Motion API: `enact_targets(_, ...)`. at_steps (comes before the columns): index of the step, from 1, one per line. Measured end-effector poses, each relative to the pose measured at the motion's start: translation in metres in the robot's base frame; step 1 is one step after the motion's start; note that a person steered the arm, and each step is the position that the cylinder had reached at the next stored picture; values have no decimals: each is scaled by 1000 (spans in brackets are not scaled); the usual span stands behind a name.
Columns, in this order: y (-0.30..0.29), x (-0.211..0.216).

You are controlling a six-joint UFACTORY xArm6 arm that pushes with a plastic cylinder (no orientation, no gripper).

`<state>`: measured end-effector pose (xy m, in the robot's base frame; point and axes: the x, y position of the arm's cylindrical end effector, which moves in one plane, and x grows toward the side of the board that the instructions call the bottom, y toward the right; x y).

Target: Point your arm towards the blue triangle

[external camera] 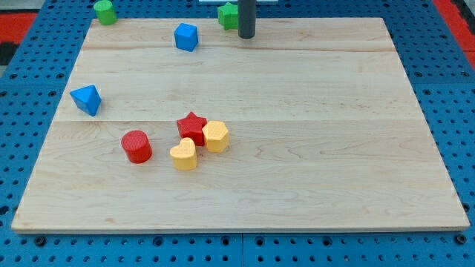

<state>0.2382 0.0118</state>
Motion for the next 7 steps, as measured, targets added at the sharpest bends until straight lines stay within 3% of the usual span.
enact_targets(3,-59,75)
enact_targets(7,-314,138)
